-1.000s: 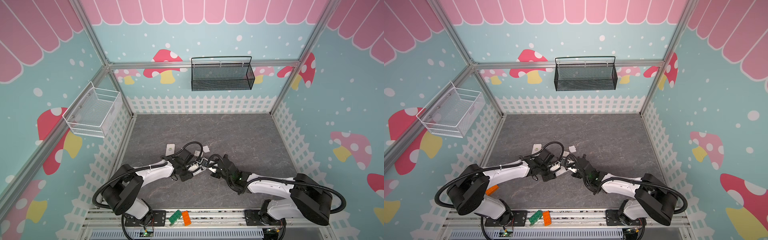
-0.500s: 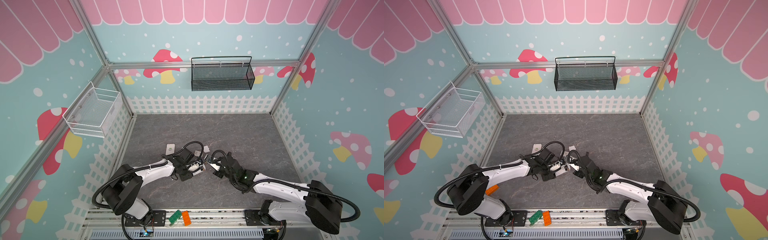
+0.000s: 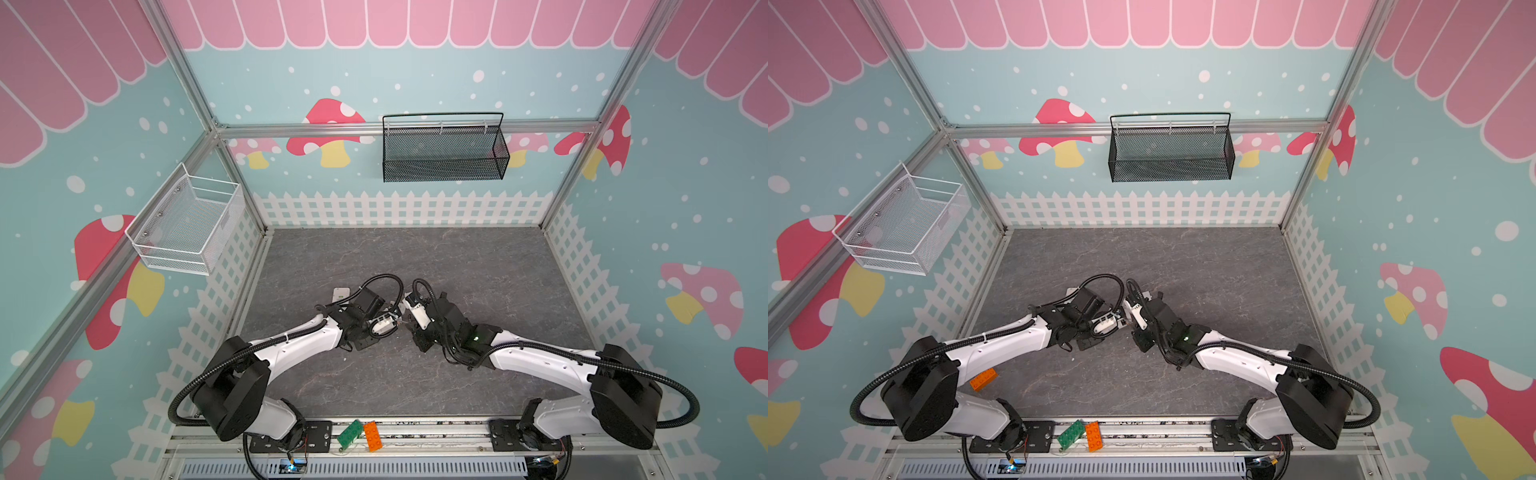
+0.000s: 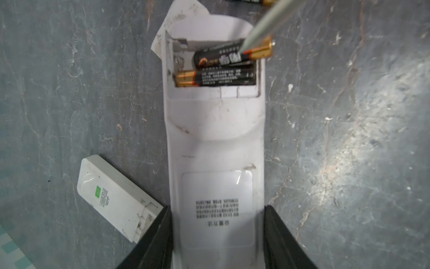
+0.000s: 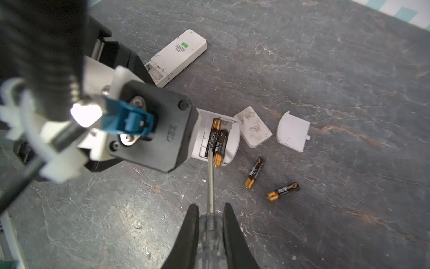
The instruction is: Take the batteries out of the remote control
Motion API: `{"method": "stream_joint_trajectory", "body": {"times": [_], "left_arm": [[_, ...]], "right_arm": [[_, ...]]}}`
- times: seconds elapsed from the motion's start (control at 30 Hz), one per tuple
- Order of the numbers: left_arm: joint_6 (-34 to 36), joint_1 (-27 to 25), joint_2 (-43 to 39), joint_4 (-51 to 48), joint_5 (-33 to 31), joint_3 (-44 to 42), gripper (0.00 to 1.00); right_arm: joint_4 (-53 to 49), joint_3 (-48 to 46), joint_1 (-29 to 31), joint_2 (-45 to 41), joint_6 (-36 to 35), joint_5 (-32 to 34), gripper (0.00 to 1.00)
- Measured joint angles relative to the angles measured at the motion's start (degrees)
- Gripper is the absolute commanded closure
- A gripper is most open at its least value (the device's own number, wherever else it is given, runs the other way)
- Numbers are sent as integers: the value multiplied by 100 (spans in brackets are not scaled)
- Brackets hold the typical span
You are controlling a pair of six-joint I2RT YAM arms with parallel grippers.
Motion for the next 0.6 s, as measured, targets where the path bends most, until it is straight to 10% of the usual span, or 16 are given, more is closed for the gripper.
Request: {"method": "stream_joint_trajectory", "body": {"times": [0.6], "left_arm": [[68,17,0,225,-341,-7,75]], "right_arm": [[-188,444,0,772,466,264,100]]}}
